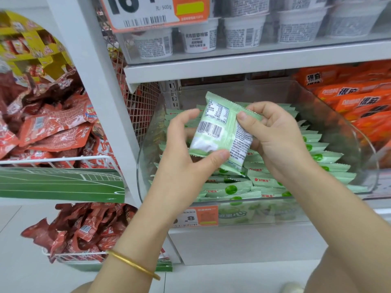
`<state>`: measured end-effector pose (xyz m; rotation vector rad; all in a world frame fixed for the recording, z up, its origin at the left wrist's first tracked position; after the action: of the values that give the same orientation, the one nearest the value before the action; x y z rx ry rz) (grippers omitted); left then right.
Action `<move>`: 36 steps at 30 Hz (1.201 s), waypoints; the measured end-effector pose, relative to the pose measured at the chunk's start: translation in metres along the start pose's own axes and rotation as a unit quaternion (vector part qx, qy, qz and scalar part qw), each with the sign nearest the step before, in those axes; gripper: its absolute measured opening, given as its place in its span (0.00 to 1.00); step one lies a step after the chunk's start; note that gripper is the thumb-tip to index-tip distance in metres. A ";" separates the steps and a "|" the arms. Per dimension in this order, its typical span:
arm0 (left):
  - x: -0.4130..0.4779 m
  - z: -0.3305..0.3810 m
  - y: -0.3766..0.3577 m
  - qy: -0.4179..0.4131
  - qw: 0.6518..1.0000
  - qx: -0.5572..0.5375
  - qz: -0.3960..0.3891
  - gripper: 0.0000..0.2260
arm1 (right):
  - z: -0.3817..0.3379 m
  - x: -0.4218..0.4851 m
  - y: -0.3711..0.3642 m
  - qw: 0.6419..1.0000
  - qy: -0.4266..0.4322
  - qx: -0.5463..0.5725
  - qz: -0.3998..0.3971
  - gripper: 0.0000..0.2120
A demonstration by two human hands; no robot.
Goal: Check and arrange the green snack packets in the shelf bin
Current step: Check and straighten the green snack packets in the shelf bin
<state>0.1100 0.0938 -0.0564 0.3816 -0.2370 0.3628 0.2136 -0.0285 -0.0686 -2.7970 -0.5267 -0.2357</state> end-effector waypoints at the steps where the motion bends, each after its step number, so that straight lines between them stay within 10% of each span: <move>1: 0.000 -0.009 0.004 0.045 0.998 -0.044 0.020 0.25 | 0.000 0.000 -0.001 1.000 -0.002 0.008 -0.006 0.04; 8: 0.003 -0.046 0.005 0.225 0.934 -0.276 0.017 0.17 | 0.004 -0.001 -0.012 0.988 -0.051 0.129 -0.060 0.13; 15: 0.003 -0.047 0.009 0.259 0.928 -0.265 0.018 0.10 | -0.014 -0.003 -0.024 0.975 0.079 -0.161 -0.130 0.13; 19: 0.012 -0.042 0.049 0.156 0.977 0.008 0.143 0.07 | -0.028 0.004 -0.019 0.974 0.140 -0.172 -0.048 0.10; 23: 0.018 -0.037 0.037 0.031 0.930 0.350 0.112 0.15 | -0.020 0.018 -0.021 0.960 0.148 -0.236 -0.001 0.05; 36: 0.014 -0.063 0.003 0.095 0.837 0.533 -0.080 0.25 | -0.001 0.040 -0.099 0.752 0.220 -0.613 -0.100 0.13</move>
<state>0.1317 0.1259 -0.1078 1.4557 0.2284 0.3385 0.2130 0.0731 -0.0348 -3.5795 -0.7031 -1.8422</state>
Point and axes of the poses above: each hand's wrist, its own x-axis towards the middle knuckle, its own y-axis out of the back of the hand, z = x × y, the point moved 9 cm from there along x, towards the middle knuckle, and after that the axes turned 4 degrees about x, right-handed, at the moved point
